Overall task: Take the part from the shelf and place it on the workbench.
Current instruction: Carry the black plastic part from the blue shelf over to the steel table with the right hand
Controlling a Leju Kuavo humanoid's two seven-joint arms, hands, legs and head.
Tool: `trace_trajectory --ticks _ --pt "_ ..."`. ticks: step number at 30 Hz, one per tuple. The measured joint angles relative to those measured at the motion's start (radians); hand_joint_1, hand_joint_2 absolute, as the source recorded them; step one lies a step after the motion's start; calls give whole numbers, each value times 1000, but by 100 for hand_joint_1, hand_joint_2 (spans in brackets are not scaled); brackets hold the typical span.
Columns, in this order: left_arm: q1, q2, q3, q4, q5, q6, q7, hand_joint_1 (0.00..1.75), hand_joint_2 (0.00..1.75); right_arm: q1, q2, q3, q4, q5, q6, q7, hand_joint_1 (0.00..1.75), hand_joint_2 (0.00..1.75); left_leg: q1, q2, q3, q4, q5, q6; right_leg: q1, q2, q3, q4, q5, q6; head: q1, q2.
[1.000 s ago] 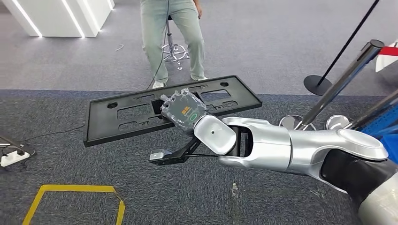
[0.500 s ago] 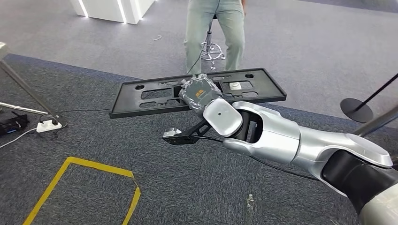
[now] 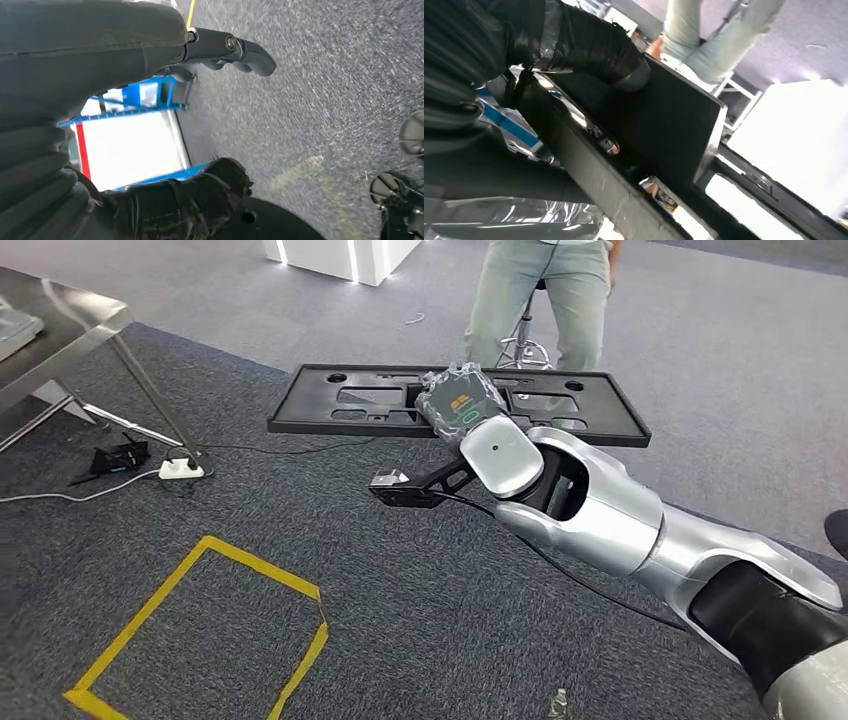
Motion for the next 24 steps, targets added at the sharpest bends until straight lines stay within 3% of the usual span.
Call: trace_trajectory --ticks 2,3,5,6,8,10,12,13,14,15,17,18,19,21,23,24 --pt "1 0 0 0 0 1 0 0 175 16 -4 -25 -10 7 8 0 175 175 -3 17 52 -90 50 7 3 -27 5 0 -5 1 0 0" --pt "1 0 0 0 0 2 0 0 175 23 -6 -40 -17 14 14 0 175 175 -9 40 91 -157 70 13 5 -39 8 0 -9 3 0 0" --pt "0 1 0 0 0 5 -1 0 175 37 -14 -76 -30 44 43 0 175 175 -23 72 141 -243 88 28 9 -61 14 0 -15 10 1 0" --pt "-1 2 0 0 0 6 -2 0 175 46 -18 -94 -38 63 65 0 175 175 -28 72 145 -254 84 34 11 -72 16 -1 -17 15 2 0" --pt "1 2 1 0 0 8 -4 0 175 66 -30 -130 -56 90 102 0 175 175 -26 44 148 -261 88 45 11 -86 23 -3 -23 25 3 0" --pt "3 3 1 0 0 9 -5 0 175 84 -43 -165 -77 96 118 0 175 175 -20 21 158 -273 93 57 7 -46 13 33 -51 33 5 0" --pt "3 3 1 0 0 9 -3 0 175 100 -60 -198 -96 96 127 0 175 175 -16 1 164 -278 94 66 3 15 -37 141 -106 37 6 0" --pt "2 3 1 0 0 9 -2 0 175 109 -68 -212 -103 96 130 0 175 175 -16 -12 164 -277 94 68 2 29 -73 206 -129 39 8 0" --pt "1 3 1 0 0 9 -1 0 175 119 -75 -225 -109 95 132 0 175 175 -16 -26 164 -276 94 68 1 35 -101 252 -139 40 8 0" --pt "1 3 1 0 0 9 0 0 175 128 -80 -236 -115 94 133 0 175 175 -15 -41 164 -274 93 68 -1 38 -115 267 -130 42 8 0" --pt "0 3 1 0 0 9 2 0 175 138 -87 -253 -127 93 132 0 175 175 -13 -71 163 -266 90 63 -8 50 -90 187 -64 46 8 0" --pt "0 3 1 0 0 9 5 0 175 139 -88 -259 -131 92 129 0 175 175 -13 -84 160 -260 87 59 -14 75 -63 123 -34 48 8 0" --pt "-1 3 1 0 0 10 9 0 175 139 -89 -264 -135 91 126 0 175 175 -13 -98 156 -253 84 53 -19 100 -39 70 -14 49 8 0" --pt "-2 4 1 0 0 11 13 0 175 140 -90 -268 -138 85 120 -1 175 175 -11 -124 144 -247 85 39 -20 127 -19 25 -8 45 7 0" --pt "0 5 1 0 0 12 11 0 175 141 -89 -267 -139 77 113 -2 175 175 -8 -147 134 -250 92 25 -18 100 -17 20 -3 32 8 0" --pt "2 4 1 0 0 13 9 0 175 139 -88 -267 -139 74 109 -3 175 175 -8 -136 128 -245 89 20 -18 86 -14 16 -1 25 7 0"
